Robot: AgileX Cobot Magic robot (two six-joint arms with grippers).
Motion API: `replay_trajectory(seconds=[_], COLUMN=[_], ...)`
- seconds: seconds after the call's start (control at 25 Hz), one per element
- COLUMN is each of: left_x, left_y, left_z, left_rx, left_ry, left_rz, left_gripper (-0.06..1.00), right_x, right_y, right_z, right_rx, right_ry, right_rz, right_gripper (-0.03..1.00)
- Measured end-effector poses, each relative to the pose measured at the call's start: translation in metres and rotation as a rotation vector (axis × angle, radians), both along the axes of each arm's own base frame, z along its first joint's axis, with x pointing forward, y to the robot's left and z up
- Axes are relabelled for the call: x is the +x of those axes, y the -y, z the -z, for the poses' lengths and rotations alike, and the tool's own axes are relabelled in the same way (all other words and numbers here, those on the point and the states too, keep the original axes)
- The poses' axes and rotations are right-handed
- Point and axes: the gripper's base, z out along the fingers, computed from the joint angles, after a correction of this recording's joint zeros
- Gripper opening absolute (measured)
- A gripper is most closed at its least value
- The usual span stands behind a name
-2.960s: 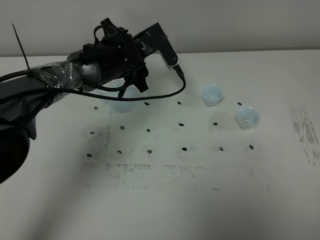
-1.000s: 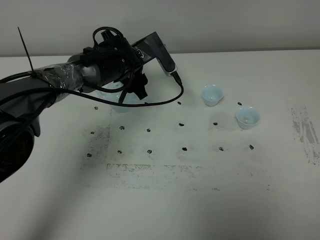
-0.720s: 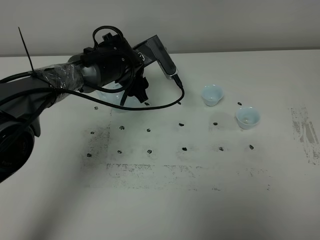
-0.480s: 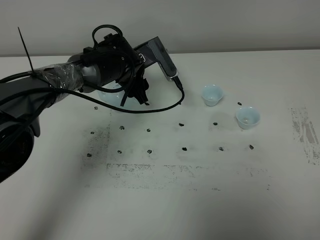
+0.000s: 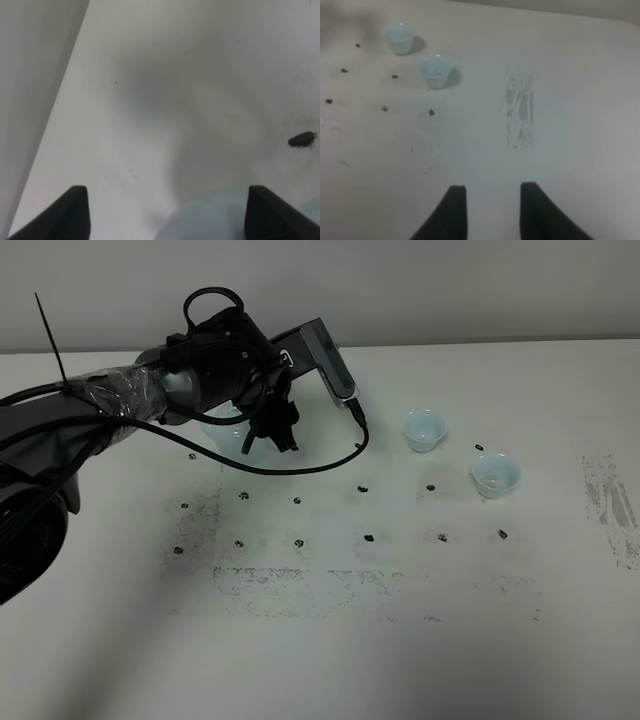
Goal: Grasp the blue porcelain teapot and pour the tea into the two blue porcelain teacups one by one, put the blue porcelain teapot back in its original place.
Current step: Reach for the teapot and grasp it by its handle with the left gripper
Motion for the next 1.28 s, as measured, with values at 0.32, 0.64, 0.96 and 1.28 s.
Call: replay_trajectory(seconds=[0.32, 0.64, 0.96, 1.28], left_x=[0.004, 0.001, -0.004, -0.008], left_y=[0.008, 0.003, 0.002, 0.017], left_z=[-0.003, 0.001, 0.004, 0.003], left_rx=[-0.101, -0.048, -0.012, -0.037], left_ry=[0.056, 0.008, -0.051, -0.020], left_rz=[0.024, 0.001, -0.007, 0.042], left_gripper=[0.62, 0.60, 0.54, 0.54], right_x=[0.000, 0.000, 0.000, 0.000], right_y=[0.000, 0.000, 0.000, 0.000], right_z=[0.000, 0.000, 0.000, 0.000], right_rx=[0.000, 0.000, 0.000, 0.000], right_ry=[0.000, 0.000, 0.000, 0.000], right_rz=[0.000, 0.000, 0.000, 0.000], right_gripper=[0.29, 0.28, 0.28, 0.28])
